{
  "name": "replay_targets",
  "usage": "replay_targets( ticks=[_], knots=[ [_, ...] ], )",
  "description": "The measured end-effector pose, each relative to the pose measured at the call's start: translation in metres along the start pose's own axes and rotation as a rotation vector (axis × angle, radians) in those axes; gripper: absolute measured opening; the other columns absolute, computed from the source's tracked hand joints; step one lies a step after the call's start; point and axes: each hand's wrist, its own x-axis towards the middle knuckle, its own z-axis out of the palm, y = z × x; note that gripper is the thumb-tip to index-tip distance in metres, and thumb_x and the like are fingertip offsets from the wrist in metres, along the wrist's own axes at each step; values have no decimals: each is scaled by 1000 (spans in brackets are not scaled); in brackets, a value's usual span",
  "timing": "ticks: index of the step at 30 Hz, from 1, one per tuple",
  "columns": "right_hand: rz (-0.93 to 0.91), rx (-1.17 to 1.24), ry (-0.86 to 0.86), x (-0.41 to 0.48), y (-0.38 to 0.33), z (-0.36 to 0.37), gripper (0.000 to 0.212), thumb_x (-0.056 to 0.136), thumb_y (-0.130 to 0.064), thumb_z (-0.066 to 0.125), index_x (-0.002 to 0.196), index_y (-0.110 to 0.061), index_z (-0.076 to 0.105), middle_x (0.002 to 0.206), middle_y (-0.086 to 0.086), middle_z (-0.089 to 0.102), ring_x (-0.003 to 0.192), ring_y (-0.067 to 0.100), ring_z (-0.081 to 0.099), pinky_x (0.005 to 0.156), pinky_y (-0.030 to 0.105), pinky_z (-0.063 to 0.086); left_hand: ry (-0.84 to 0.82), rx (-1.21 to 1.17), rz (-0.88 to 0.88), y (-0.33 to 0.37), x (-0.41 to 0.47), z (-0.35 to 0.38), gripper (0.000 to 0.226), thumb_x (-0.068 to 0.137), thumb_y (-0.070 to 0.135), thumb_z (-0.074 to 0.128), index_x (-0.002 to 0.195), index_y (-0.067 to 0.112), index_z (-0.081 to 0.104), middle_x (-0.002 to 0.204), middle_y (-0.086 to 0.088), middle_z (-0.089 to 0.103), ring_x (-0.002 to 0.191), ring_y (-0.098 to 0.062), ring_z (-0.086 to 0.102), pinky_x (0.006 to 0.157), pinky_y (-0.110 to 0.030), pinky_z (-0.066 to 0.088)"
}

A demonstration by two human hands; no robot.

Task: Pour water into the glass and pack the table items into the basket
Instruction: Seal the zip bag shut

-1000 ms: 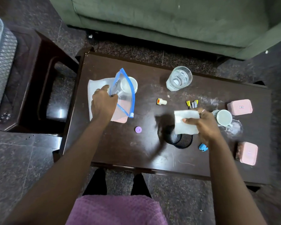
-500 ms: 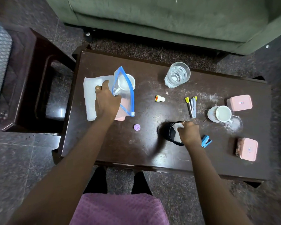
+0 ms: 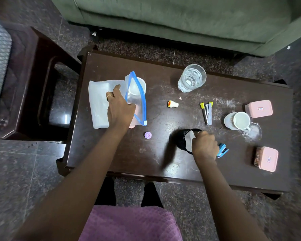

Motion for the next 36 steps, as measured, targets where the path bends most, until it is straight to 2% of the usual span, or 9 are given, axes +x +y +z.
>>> replay_targets(
  ticks=[7,11,15,19,21,23,28,33,36],
  knots=[
    [3,-135,16,-4,-10,-11,25,93,-11,48,117,-4,50,117,17,57,107,36,59,81,39,47,-1,-33,10,-6,2,-6,69,79,12,64,140,18,32,129,-14,42,99,-31,57,79,-34,46],
    [-117,86,181,-9,-41,-41,15,86,-16,58,98,-8,62,98,19,67,93,38,64,74,34,46,-6,-39,32,-10,4,-12,62,82,14,61,138,18,35,129,-13,43,100,-31,56,81,-35,46],
    [-451,679,-333,-20,-86,-49,33,70,-13,80,101,-14,69,97,8,70,83,16,65,65,3,43,26,-77,68,-17,9,-19,58,82,15,61,136,19,39,127,-12,45,106,-30,54,82,-32,43],
    [-691,562,-537,-29,-117,-31,53,71,-1,75,115,-27,60,100,8,63,88,32,66,68,17,54,68,-142,132,-28,14,-25,54,81,18,61,131,17,44,115,-13,52,102,-29,53,76,-22,34],
    [-713,609,-501,-32,-125,-26,48,75,4,68,106,-33,63,89,11,65,80,42,64,69,45,58,57,-200,209,-33,14,-29,49,82,19,59,129,15,46,95,-4,56,97,-23,51,71,-17,30],
    [-731,617,-425,-36,-133,-24,41,76,5,66,99,-28,68,82,7,68,74,41,65,69,55,56,33,-269,260,-40,12,-36,43,87,20,55,129,15,47,82,7,50,88,-16,51,70,-13,31],
    [-868,585,-320,-43,-155,-36,34,79,12,61,100,-12,73,85,7,73,72,6,66,84,34,54,71,-337,353,-59,-3,-59,35,95,16,47,130,12,52,105,-4,62,90,4,48,77,4,34],
    [-1074,634,-125,-64,-188,-61,28,79,6,63,101,-9,73,87,12,74,80,15,66,76,3,43,166,-319,549,-74,-20,-83,39,89,11,51,126,-1,53,126,-19,56,117,-18,53,102,-30,42],
    [-1213,626,62,-79,-211,-73,19,78,-9,67,96,-10,74,78,10,68,78,22,58,73,18,39,279,-365,613,-78,-19,-90,38,89,14,55,119,-8,56,120,-23,59,114,-20,55,100,-31,44]
  ],
)
